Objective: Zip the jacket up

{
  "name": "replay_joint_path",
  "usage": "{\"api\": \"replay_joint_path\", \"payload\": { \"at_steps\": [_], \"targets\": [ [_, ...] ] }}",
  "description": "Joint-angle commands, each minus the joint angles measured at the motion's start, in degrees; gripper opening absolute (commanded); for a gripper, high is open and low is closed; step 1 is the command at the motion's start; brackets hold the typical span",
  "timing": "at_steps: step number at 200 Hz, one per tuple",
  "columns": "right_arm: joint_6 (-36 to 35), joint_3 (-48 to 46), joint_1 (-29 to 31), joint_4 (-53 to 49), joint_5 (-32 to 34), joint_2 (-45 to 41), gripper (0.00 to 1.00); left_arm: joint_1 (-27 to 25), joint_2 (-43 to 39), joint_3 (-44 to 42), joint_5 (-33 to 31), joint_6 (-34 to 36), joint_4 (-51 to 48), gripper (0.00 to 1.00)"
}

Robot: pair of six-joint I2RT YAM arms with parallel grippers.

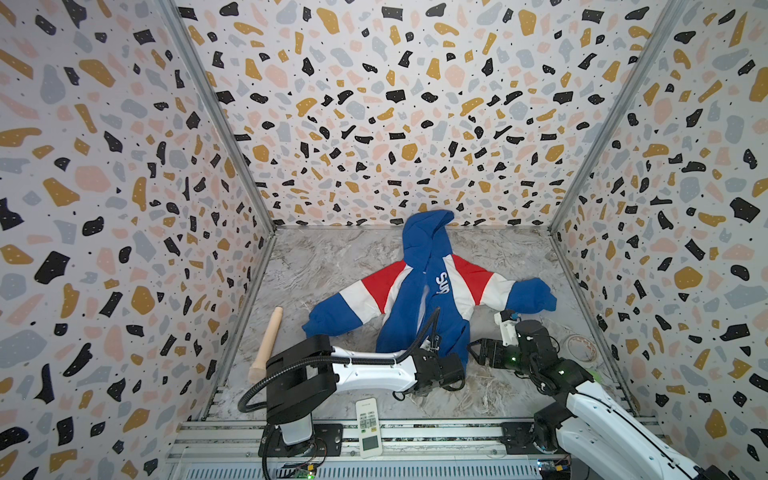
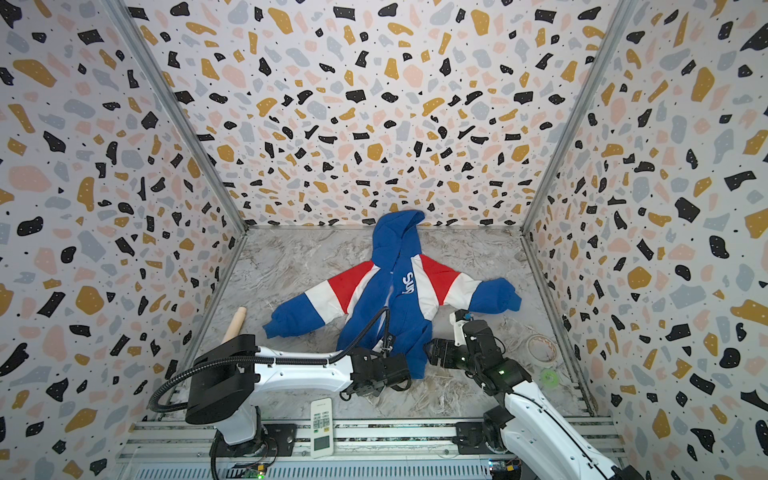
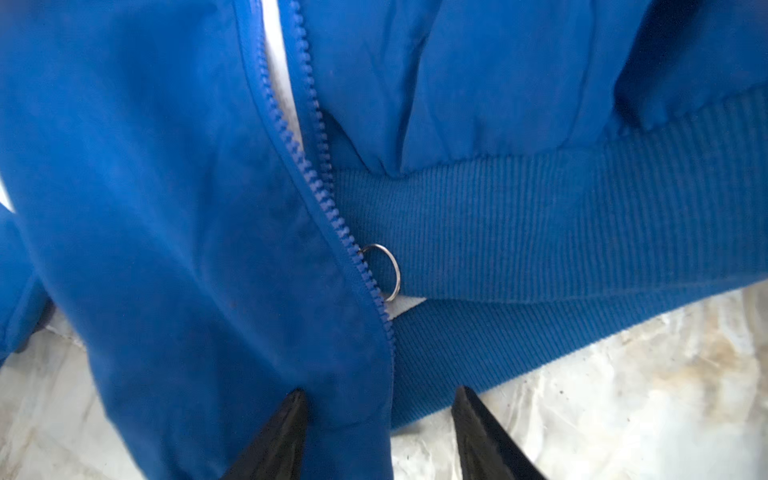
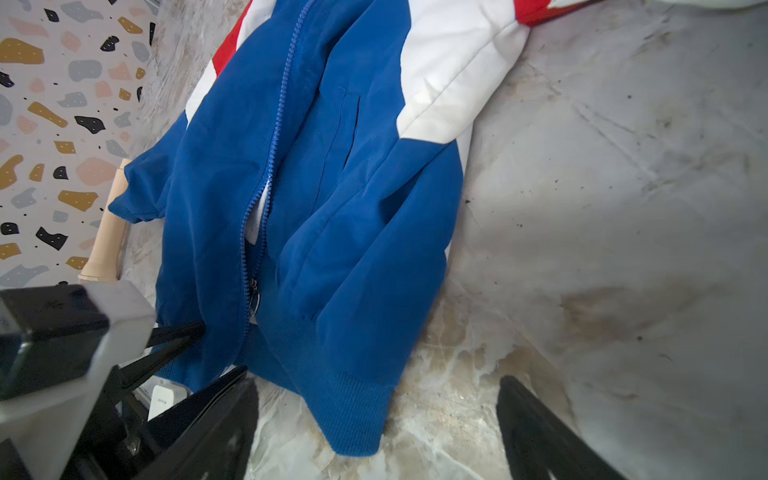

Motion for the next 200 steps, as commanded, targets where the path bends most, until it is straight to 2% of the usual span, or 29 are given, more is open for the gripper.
{"api": "replay_joint_path", "payload": {
  "at_steps": [1, 54, 83, 103, 111, 135, 160, 181, 200],
  "targets": [
    [-1.07, -0.18, -0.22, 0.31, -0.34, 0.57, 0.91, -0.29, -0.77, -1.15, 0.0, -1.94, -0.41, 0.58],
    [-1.34, 0.27, -0.2, 0.81, -0.69, 2.42, 0.9, -0.22, -1.42, -4.39, -0.41, -4.54, -0.37, 0.49],
    [-1.6, 0.75, -0.23, 0.22, -0.08, 2.79, 0.9, -0.21, -2.95, -6.36, 0.64, -4.99, 1.95, 0.2],
    [-1.61, 1.02, -0.16, 0.6, -0.24, 2.8, 0.89, -0.11, -5.65, -8.01, 1.57, -4.87, 4.83, 0.09],
    [-1.97, 1.04, -0.23, 1.22, -1.52, 2.88, 0.89, 0.13, -7.59, -9.09, 2.47, -4.37, 6.82, 0.02],
    [-3.52, 2.3, 0.27, 2.43, -7.03, 4.58, 0.87, 1.72, -19.62, -16.15, 7.96, -2.03, 18.05, 0.0],
    [-3.99, 4.98, 3.2, 1.48, -6.28, 6.19, 0.86, 10.63, -36.18, -29.0, 17.35, -2.78, 30.48, 0.0],
    [-1.26, 6.23, 7.39, 3.45, -4.44, 8.2, 0.85, 17.01, -48.07, -36.08, 20.3, -2.37, 33.25, 0.0],
    [2.64, 6.19, 13.32, 8.23, -3.1, 11.52, 0.83, 21.11, -53.7, -39.83, 22.84, -1.32, 33.2, 0.0]
  ]
}}
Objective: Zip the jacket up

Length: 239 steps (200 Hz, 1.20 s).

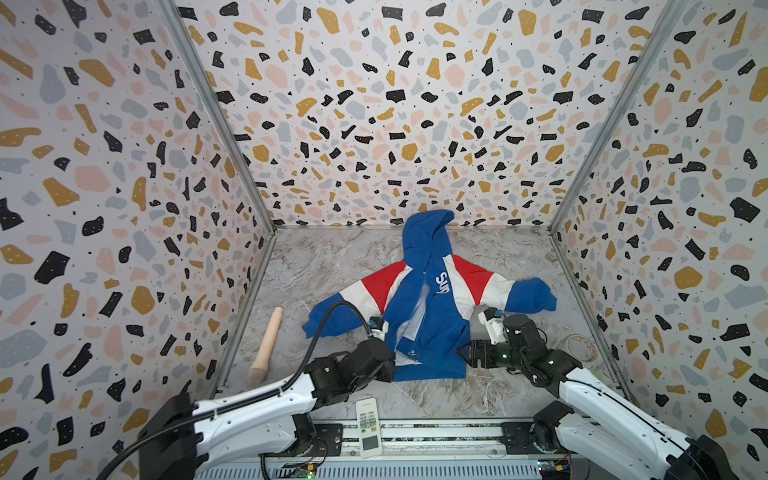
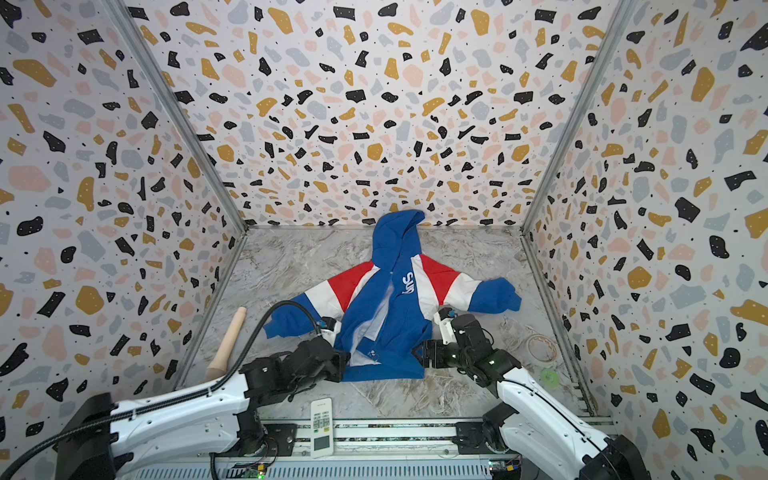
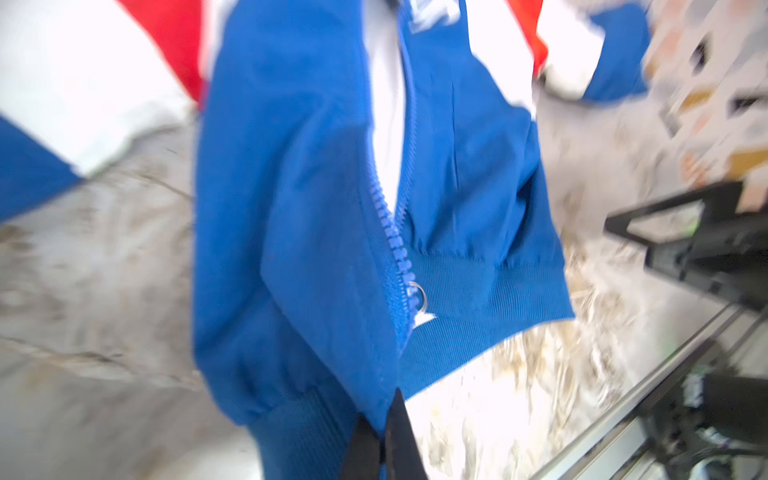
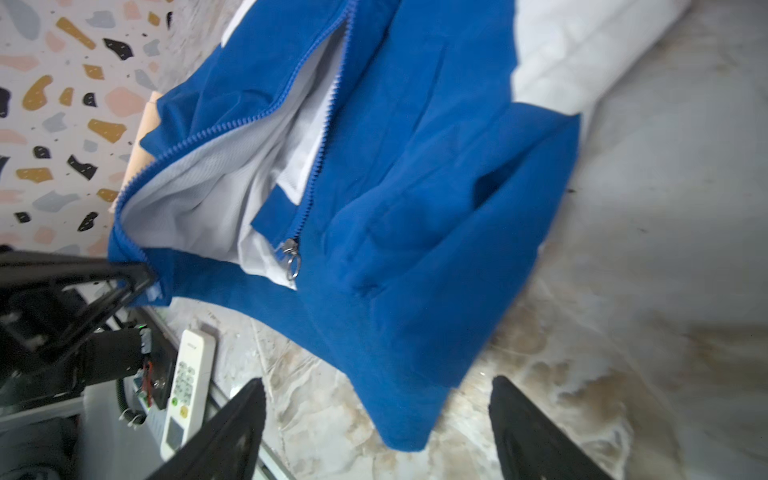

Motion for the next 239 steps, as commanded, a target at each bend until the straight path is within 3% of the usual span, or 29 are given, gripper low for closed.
{"api": "replay_joint_path", "payload": {
  "at_steps": [1, 22, 36, 53, 76, 103, 128, 149, 189, 207, 222, 239],
  "targets": [
    [4.23, 1.98, 5.82, 4.95, 1.57, 3.07, 0.83, 3.76, -4.96, -4.58, 6.79, 1.69, 5.05, 0.0],
    [8.07, 2.71, 11.58, 9.6, 5.01, 9.52, 0.81, 4.96, -6.37, -7.8, 8.73, 1.52, 8.09, 0.0],
    [9.7, 2.41, 13.53, 15.65, 3.1, 14.8, 0.81, 5.07, -4.37, -9.59, 10.43, 1.31, 11.78, 0.0],
    [11.14, 1.45, 14.04, 22.81, 0.86, 20.74, 0.79, 5.22, 0.63, -9.79, 11.66, 1.82, 14.83, 0.0],
    [10.57, 2.15, 13.29, 21.85, 4.79, 26.6, 0.74, 6.09, 8.28, -7.89, 11.85, 3.72, 15.92, 0.0],
    [10.69, -0.87, 5.09, 21.96, 3.24, 28.43, 0.4, 8.67, 15.0, -6.01, 12.38, 5.54, 18.18, 0.0],
    [8.82, -6.15, -8.96, 22.5, -0.73, 22.8, 0.33, 12.67, 18.34, -4.7, 12.31, 6.75, 20.94, 0.0],
    [3.7, -4.55, -16.41, 17.88, -3.26, 17.53, 0.33, 14.84, 20.95, -2.35, 13.44, 7.14, 23.2, 0.0],
    [-2.93, 4.52, -19.94, 3.44, 0.18, 13.36, 0.35, 14.89, 25.16, 2.93, 15.42, 8.14, 25.1, 0.0],
    [-2.62, 8.12, -17.04, 1.09, -1.64, 11.73, 0.47, 14.89, 24.45, 1.67, 17.21, 7.24, 28.15, 0.0],
    [-1.11, 11.92, -11.95, -0.17, -0.25, 11.72, 0.64, 14.89, 22.87, -0.25, 17.78, 6.21, 29.21, 0.0],
    [1.09, 16.03, -6.42, -0.3, 1.64, 14.25, 0.73, 14.89, 19.88, -2.62, 17.88, 5.43, 29.12, 0.0]
  ]
}}
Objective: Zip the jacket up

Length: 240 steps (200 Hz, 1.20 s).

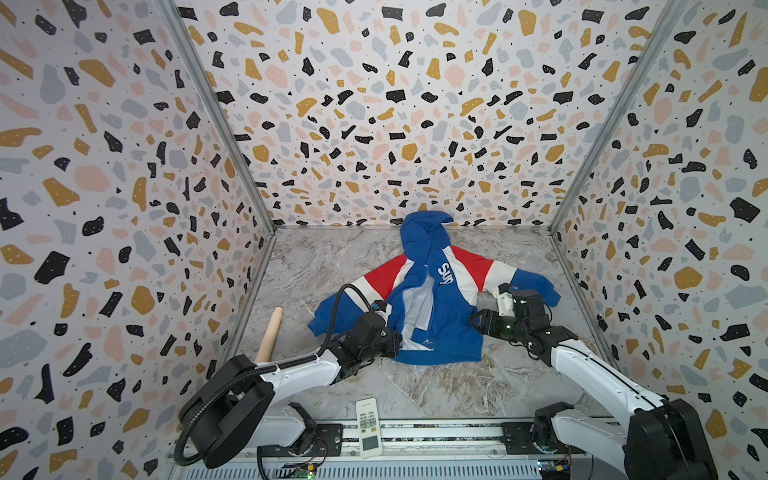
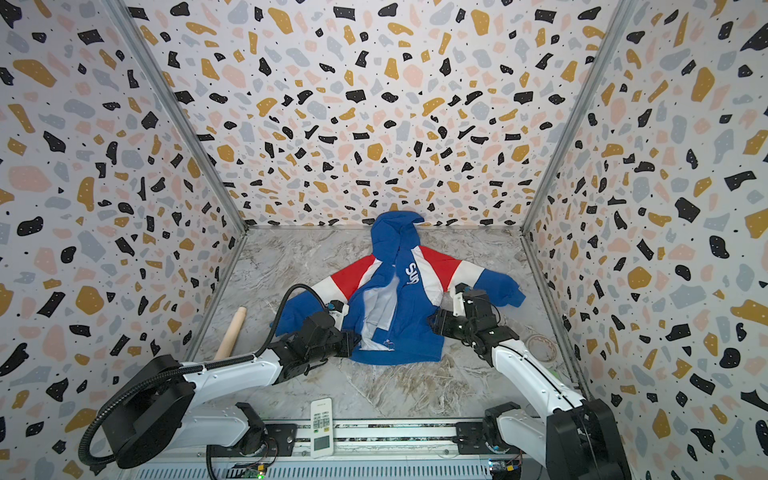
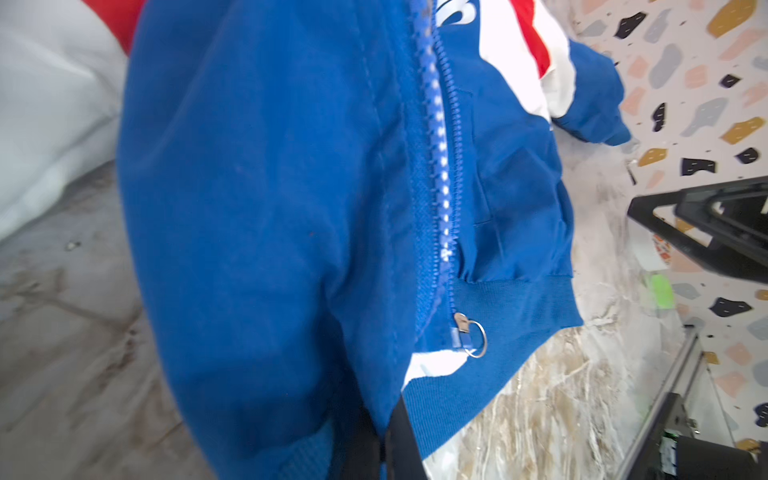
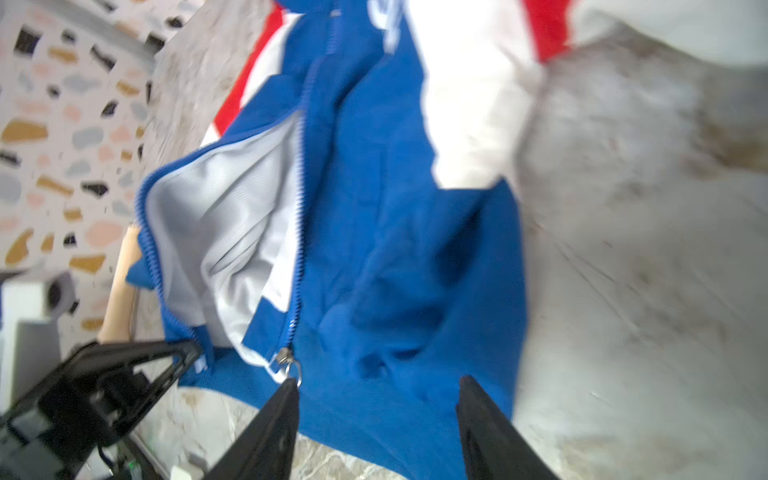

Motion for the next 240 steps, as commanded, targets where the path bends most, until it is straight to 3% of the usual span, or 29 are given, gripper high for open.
{"api": "replay_joint_path", "payload": {
  "at_steps": [1, 51, 98, 205, 240],
  "targets": [
    [1.38, 5.92, 6.14, -3.83, 1.72, 1.58, 0.73, 0.34, -3.74, -3.05, 1.44, -1.1, 2.89, 0.0],
    [10.36, 10.56, 14.27, 3.53, 8.04, 14.66, 0.73, 0.34, -13.19, -7.21, -0.45, -1.23, 0.05, 0.0],
    [13.03, 13.61, 18.32, 7.34, 8.15, 25.65, 0.71, 0.34, -14.83, -7.7, -0.18, 0.17, -2.25, 0.0],
    [11.86, 13.77, 18.89, 18.67, 2.64, 34.43, 0.67, 0.34, -12.85, -9.02, -0.22, 0.1, -1.24, 0.0],
    [11.2, 15.57, 19.22, 19.15, 1.79, 35.16, 0.57, 0.34, -12.66, -8.41, -0.34, -0.09, -2.19, 0.0]
  ]
}}
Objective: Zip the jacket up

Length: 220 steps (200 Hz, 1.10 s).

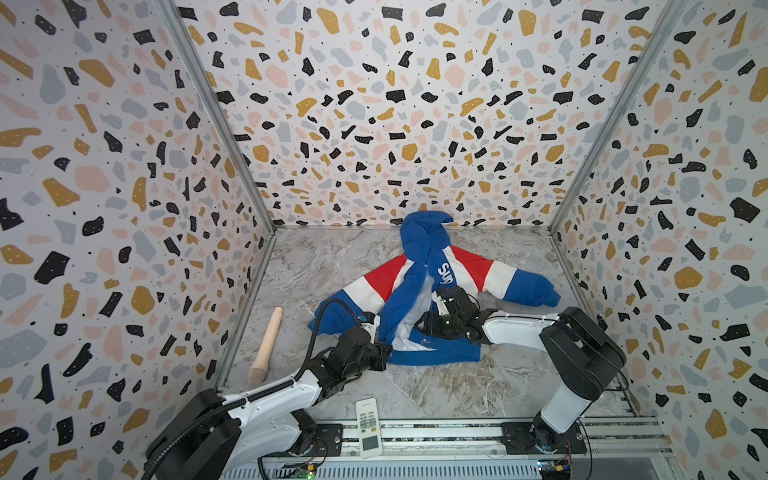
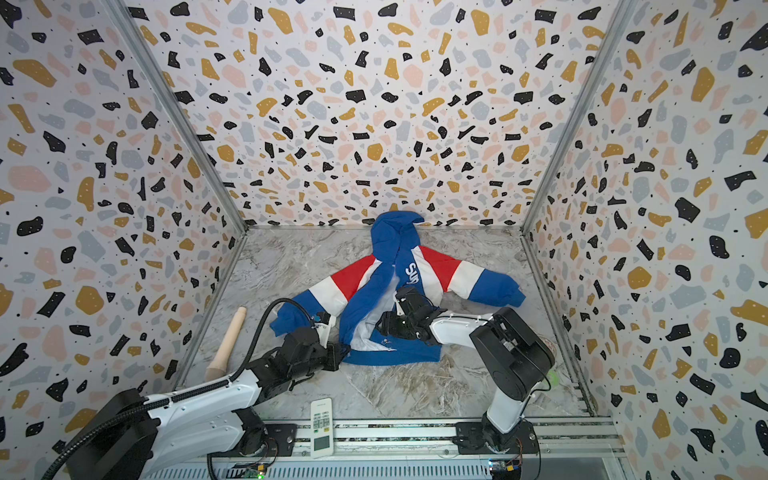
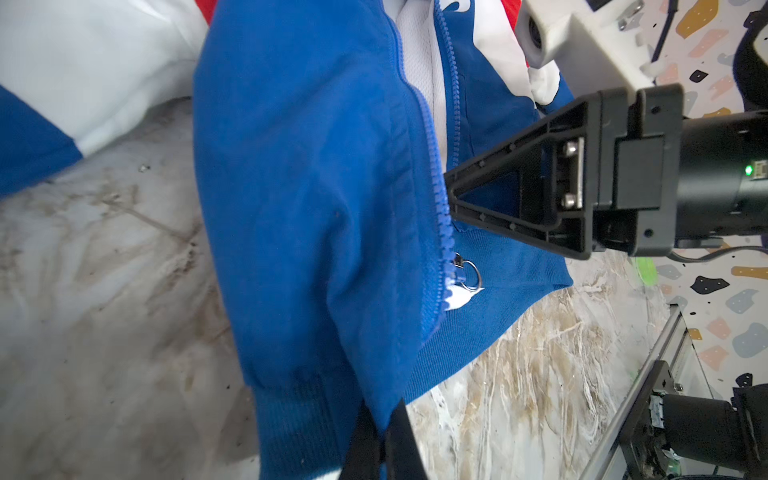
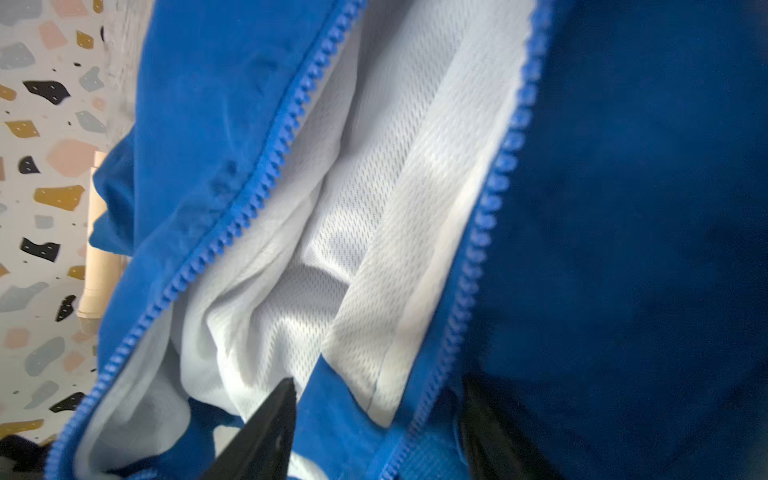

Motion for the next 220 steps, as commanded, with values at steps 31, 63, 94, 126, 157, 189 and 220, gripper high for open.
{"api": "replay_joint_path", "payload": {
  "at_steps": [31, 63, 94, 126, 157, 189, 220],
  "targets": [
    [-2.67, 3.88, 0.33, 0.07, -1.02, -1.77, 0.52, 0.34, -0.08, 0.75, -0.86, 0.03, -0.24, 0.0],
    [-4.34, 5.18, -0.41, -2.28, 0.04, -1.47, 0.52, 0.34, 0.89, 1.45, -1.05, 0.15, 0.06, 0.0],
    [-4.01, 5.57, -1.42, -2.26, -1.33, -0.04, 0.52, 0.34, 2.04, 1.99, -0.72, 0.26, 0.11, 0.0],
    [-5.3, 6.15, -1.86, -4.77, 0.66, -1.76, 0.53, 0.34, 1.55, 1.84, -1.03, 0.33, -0.47, 0.0],
    [-5.33, 6.65, -4.48, -4.22, -0.25, -2.07, 0.55, 0.34, 1.61, 2.23, -1.41, 0.32, -0.95, 0.0],
    [-5.57, 9.14, -5.99, -3.68, -2.19, 0.75, 0.55, 0.34, 1.61, 2.43, -1.61, 0.59, -1.37, 0.0],
    [-5.33, 11.14, -5.52, -2.98, -3.43, 3.29, 0.53, 0.34, 1.52, 2.26, -2.02, 0.69, -2.19, 0.0]
  ]
}}
